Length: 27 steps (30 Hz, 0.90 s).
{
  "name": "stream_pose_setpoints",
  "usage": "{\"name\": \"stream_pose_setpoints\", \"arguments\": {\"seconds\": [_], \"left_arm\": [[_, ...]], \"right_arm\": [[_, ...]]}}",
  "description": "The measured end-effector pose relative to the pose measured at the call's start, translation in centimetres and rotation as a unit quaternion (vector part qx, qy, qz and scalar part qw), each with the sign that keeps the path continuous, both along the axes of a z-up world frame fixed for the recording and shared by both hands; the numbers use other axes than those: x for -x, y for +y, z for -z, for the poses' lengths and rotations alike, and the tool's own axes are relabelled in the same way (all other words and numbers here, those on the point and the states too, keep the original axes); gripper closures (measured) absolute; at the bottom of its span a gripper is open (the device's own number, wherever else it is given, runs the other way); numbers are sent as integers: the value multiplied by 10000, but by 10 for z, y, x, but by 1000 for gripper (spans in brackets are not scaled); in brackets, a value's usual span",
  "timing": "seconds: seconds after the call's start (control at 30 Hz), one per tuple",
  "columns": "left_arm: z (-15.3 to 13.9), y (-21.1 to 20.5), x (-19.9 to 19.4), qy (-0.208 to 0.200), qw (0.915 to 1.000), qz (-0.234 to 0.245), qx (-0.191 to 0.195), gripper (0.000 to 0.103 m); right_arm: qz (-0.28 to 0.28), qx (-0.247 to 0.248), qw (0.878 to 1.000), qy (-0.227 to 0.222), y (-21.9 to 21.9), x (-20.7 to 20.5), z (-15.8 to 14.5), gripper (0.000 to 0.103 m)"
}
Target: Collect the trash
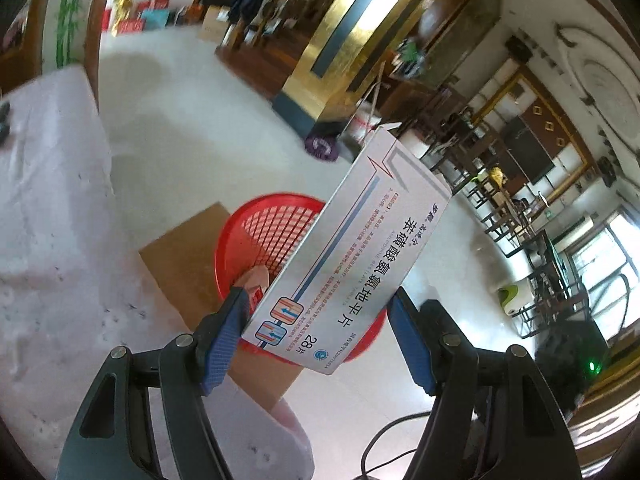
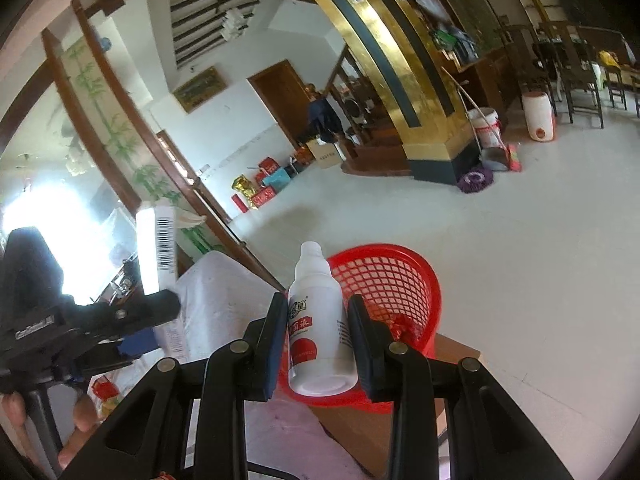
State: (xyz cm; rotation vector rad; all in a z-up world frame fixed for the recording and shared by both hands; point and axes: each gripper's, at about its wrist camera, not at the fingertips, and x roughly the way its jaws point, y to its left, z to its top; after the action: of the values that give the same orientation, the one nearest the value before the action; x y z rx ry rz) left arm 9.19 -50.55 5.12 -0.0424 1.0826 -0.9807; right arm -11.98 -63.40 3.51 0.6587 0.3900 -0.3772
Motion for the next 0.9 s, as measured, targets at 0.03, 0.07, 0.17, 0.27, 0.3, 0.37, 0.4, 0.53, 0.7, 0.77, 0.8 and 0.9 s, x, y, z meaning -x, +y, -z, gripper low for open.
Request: {"name": "stream_pose_setpoints", "arguments": {"seconds": [0.03,0.07,0.17,0.27,0.3,0.37,0.4,0.53,0.7,0.77,0.8,0.9], "left_arm": [[8,-7,-5,147,9999,48,-33,33],[14,-12,-8,239,9997,72,-56,33],[31,-27,-16,416,9990,97,-150,33],[45,-37,-27,655,9976,54,-227,33],[49,-38,-30,707,9972,33,-238,33],[56,-42,-36,792,9964,-7,-289,33],[58,-46,-40,830,9961,-11,-305,33],[66,-52,-47,960,9947,-18,-366,33],[71,-53,-52,996,9941,-31,-418,33],[72,-56,-53,1001,9940,-15,-450,33],[74,-54,-54,1016,9938,-7,-454,33],[74,-53,-54,1102,9928,-38,-460,31]], "right_arm": [[29,-23,10000,36,-3,-2,4,70],[41,-54,10000,60,-7,-3,7,70],[84,-74,9998,186,-15,-9,17,70],[56,-147,9993,325,-22,-16,28,70],[51,-160,9992,361,-23,-19,31,70],[48,-181,9990,410,-26,-23,35,70],[50,-192,9989,428,-28,-24,36,70],[58,-167,9986,500,-35,-35,39,70],[45,-183,9983,556,-37,-45,44,70],[41,-200,9982,561,-38,-46,44,70],[53,-202,9981,574,-37,-47,44,70],[128,-287,9976,620,-39,-48,46,69]]}}
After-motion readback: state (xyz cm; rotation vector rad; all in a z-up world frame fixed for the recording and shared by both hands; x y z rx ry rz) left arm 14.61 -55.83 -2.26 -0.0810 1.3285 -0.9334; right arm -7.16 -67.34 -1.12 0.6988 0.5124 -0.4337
